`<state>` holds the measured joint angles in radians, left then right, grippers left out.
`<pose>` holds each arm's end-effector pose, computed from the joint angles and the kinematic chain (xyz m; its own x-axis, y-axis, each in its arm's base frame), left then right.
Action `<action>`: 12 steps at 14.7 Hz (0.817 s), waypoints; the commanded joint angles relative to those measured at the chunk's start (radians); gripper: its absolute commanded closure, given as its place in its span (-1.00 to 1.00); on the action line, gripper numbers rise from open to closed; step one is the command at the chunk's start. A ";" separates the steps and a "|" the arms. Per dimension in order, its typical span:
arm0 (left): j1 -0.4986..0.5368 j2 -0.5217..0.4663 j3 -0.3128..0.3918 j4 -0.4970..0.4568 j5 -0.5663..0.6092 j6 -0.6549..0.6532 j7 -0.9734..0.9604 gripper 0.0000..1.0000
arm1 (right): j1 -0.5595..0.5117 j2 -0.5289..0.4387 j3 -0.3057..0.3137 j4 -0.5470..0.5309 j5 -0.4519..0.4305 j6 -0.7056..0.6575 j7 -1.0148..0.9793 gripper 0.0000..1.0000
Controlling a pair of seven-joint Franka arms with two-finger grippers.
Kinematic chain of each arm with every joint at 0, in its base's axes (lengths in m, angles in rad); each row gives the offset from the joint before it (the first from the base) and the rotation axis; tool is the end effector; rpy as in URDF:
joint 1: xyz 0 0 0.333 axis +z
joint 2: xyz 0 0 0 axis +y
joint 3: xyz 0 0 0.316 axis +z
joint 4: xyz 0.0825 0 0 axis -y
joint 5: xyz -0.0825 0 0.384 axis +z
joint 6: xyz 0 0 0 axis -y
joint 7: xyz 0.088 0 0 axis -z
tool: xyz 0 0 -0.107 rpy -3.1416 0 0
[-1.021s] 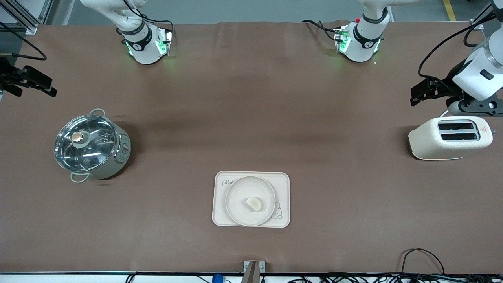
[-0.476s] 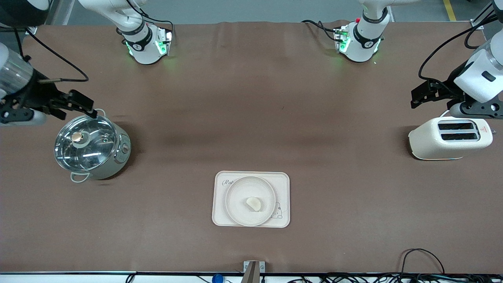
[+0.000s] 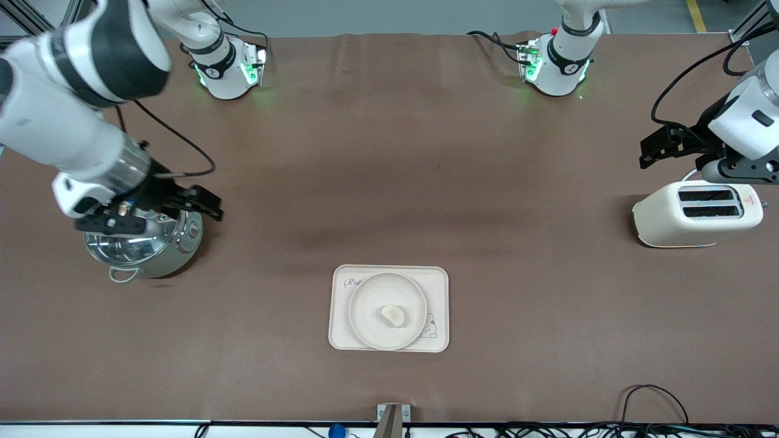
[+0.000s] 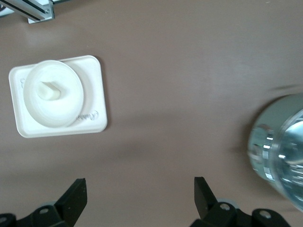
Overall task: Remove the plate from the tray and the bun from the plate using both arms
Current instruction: 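Swing the right gripper over to the plate rim on the tray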
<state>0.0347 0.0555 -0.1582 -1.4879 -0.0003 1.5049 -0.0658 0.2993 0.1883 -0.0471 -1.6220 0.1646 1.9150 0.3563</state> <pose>0.5611 -0.0670 0.6270 0.9976 -0.0577 -0.0383 -0.0575 -0.9983 0.0065 0.6083 0.1710 0.5208 0.9873 -0.1533 0.0419 -0.1437 -0.9738 -0.1762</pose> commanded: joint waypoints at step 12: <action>0.007 0.081 0.000 0.021 0.017 0.011 -0.006 -1.00 | 0.219 0.698 -0.007 0.414 0.030 0.473 0.472 -1.00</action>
<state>0.0373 0.1021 -0.1550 -1.4868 0.0005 1.5096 -0.0663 0.4999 0.7655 -0.0459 -1.3515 0.1792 2.3726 0.7890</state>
